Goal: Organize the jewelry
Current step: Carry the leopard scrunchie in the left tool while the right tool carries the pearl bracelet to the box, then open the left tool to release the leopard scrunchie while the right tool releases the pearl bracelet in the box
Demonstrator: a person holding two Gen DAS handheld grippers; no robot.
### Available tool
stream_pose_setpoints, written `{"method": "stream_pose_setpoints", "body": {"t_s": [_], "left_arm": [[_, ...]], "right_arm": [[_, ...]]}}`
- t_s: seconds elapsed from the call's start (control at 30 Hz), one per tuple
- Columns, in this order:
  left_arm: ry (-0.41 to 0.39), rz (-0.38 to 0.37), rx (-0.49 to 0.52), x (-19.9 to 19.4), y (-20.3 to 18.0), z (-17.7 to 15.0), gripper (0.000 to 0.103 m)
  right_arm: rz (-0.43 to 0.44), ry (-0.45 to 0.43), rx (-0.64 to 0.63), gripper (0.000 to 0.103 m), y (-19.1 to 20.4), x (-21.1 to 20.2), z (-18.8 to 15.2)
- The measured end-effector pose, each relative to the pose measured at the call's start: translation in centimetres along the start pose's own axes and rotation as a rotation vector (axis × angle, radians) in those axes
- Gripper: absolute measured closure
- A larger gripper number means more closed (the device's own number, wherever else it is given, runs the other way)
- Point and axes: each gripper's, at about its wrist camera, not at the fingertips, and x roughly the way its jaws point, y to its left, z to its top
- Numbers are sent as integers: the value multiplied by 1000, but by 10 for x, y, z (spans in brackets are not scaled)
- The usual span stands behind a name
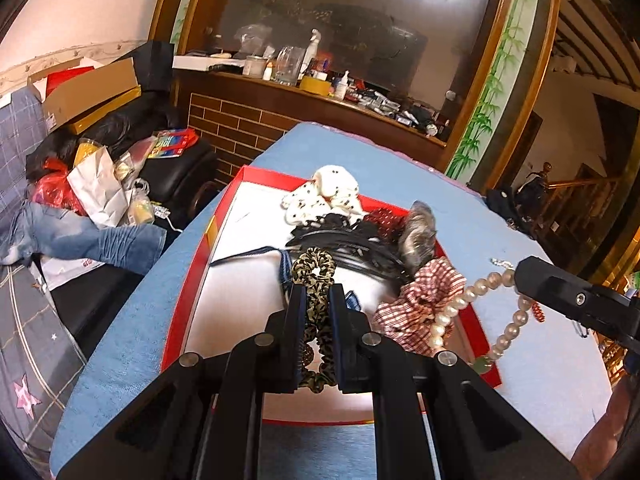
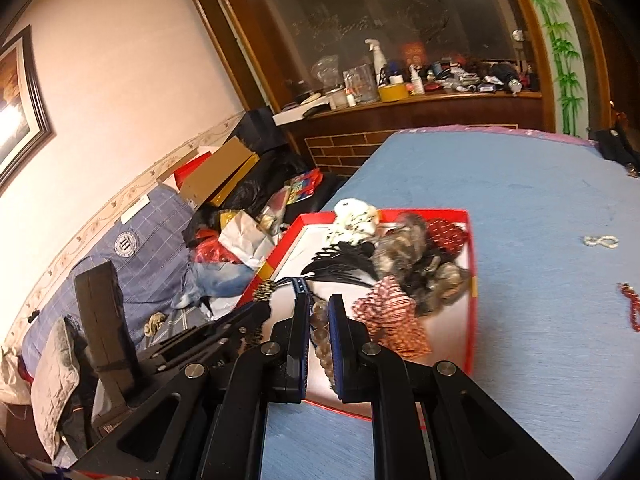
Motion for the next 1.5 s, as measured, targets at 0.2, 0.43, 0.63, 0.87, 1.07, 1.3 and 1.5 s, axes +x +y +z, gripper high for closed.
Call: {"method": "stream_pose_setpoints", "body": {"t_s": [0.2, 0.43, 0.63, 0.87, 1.07, 1.3, 1.5], "left_arm": [[32, 12, 2, 15, 2, -4, 92], [72, 7, -16, 26, 3, -4, 92], [108, 26, 0, 33, -1, -5, 92], [155, 55, 37, 44, -12, -8, 92], [178, 85, 64, 49, -18, -10, 92], [192, 111, 87, 52, -22, -11, 92], [197, 123, 97, 53, -25, -11, 92]], "right_arm": [[-3, 40, 29, 92, -13, 25, -8], [-16, 68, 75, 92, -39, 35, -18], [-36, 67, 80, 92, -53, 37, -28], [-36, 70, 115, 92, -71, 41, -33], [-52, 77, 102, 92, -72, 44, -36], [-69, 85, 105, 92, -75, 46, -38], [-83, 90, 97, 92, -74, 46, -39]]}}
